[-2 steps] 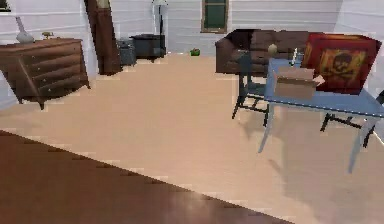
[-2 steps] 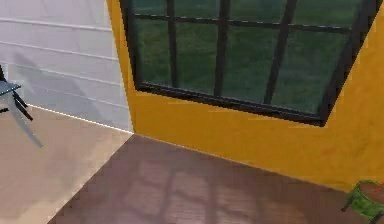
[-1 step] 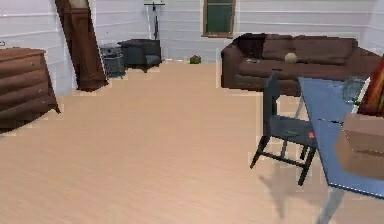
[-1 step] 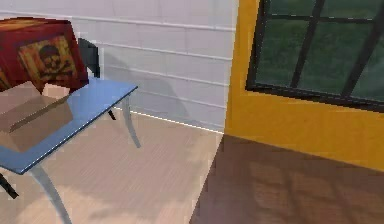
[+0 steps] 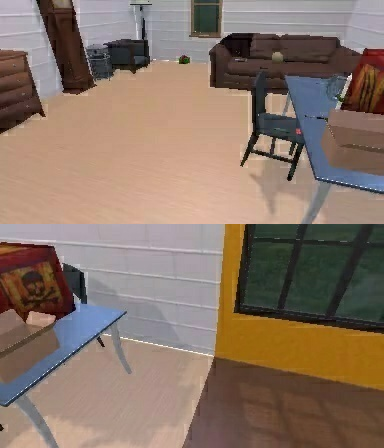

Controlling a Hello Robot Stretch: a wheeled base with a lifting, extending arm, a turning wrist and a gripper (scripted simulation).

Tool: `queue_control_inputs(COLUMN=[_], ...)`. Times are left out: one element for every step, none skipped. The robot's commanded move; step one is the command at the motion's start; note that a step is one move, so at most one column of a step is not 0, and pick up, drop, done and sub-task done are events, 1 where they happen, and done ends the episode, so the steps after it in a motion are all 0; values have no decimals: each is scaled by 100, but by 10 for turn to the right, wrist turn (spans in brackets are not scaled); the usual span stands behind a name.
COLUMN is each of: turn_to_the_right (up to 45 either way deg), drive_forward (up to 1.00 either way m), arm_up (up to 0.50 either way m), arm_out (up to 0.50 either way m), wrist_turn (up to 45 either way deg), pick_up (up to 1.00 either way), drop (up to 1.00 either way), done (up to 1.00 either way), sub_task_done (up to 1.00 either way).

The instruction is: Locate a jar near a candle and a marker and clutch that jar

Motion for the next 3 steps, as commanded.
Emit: queue_control_inputs(turn_to_the_right=[0, 150, 0], drive_forward=[70, 0, 15], arm_up=[0, 0, 0], arm_out=[0, 0, 0], wrist_turn=[0, 0, 0], pick_up=[0, 0, 0], drop=[0, 0, 0], done=[0, 0, 0], sub_task_done=[0, 0, 0])
